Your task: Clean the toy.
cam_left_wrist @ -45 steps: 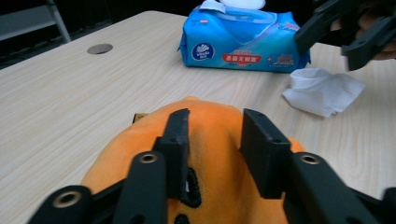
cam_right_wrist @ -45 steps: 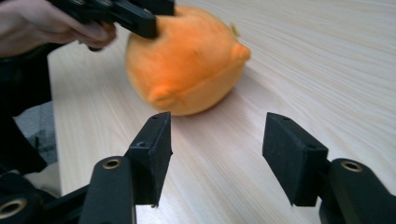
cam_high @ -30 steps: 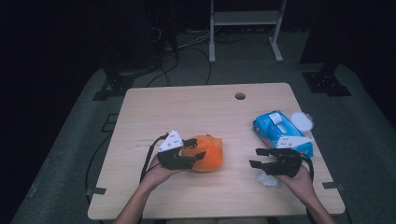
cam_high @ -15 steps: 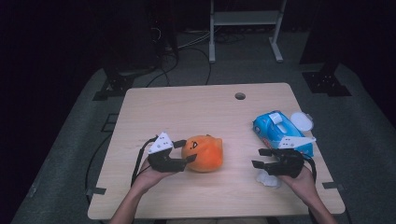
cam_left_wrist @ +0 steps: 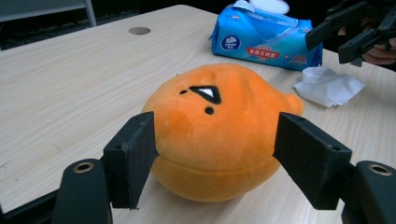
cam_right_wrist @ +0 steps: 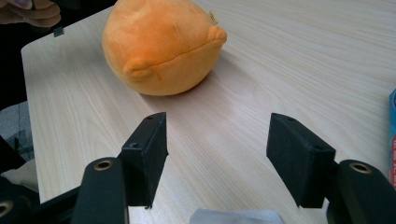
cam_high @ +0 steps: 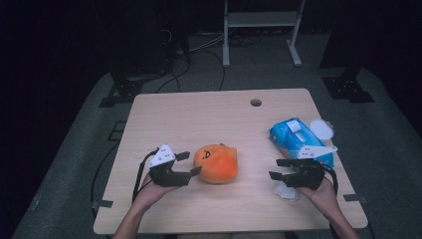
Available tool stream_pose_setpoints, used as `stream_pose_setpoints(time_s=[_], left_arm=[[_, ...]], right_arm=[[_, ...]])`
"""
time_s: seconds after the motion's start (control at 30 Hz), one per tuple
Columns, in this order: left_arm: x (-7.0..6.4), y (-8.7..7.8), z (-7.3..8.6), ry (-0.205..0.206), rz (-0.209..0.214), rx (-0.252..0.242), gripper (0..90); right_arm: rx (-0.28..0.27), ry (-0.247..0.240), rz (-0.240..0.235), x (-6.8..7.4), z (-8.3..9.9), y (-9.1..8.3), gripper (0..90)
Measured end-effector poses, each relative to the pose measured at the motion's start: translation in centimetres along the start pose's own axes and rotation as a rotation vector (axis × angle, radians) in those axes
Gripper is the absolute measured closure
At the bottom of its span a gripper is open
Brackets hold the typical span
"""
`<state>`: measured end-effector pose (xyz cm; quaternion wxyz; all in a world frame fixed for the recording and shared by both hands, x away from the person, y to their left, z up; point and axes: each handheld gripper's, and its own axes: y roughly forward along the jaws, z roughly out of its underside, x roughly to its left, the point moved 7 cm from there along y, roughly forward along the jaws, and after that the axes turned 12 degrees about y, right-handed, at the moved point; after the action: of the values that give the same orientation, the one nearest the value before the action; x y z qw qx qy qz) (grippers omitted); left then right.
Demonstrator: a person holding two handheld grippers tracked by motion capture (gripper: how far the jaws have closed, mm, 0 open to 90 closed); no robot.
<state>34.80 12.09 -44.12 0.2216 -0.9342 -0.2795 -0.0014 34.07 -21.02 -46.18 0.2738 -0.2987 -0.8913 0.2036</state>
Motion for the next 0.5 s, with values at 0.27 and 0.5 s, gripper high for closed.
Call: stream_pose_setpoints(time_s=[0.27,0.5], left_arm=[[0.2,-0.4,1.2,-0.014,-0.013,0.015,27.9],[0.4,-0.8,2.5,-0.036,-0.028,0.029,26.5]], right_arm=[[0.005,0.002,0.0,0.0,0.2,0.0,36.9],[0.009,0.003,0.0,0.0,0.2,0.0,36.9]])
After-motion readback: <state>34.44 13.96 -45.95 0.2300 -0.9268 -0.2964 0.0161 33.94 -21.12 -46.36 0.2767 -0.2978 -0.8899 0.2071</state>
